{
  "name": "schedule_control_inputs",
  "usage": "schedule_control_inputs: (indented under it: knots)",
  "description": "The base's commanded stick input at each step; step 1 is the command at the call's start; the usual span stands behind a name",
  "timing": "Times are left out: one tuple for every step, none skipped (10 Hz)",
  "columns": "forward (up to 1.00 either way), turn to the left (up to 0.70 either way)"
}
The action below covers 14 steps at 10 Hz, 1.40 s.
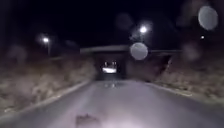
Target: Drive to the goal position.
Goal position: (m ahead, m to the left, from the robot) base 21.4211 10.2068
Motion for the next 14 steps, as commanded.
schedule_control_inputs:
  knots:
    - [1.0, 0.0]
    - [1.0, 0.0]
    - [1.0, 0.0]
    - [1.0, 0.0]
    - [1.0, 0.0]
    - [1.0, 0.0]
    - [1.0, 0.0]
    - [1.0, 0.0]
    - [0.97, 0.0]
    - [0.95, 0.0]
    - [0.96, 0.0]
    - [0.96, 0.0]
    - [0.96, 0.0]
    - [0.96, 0.0]
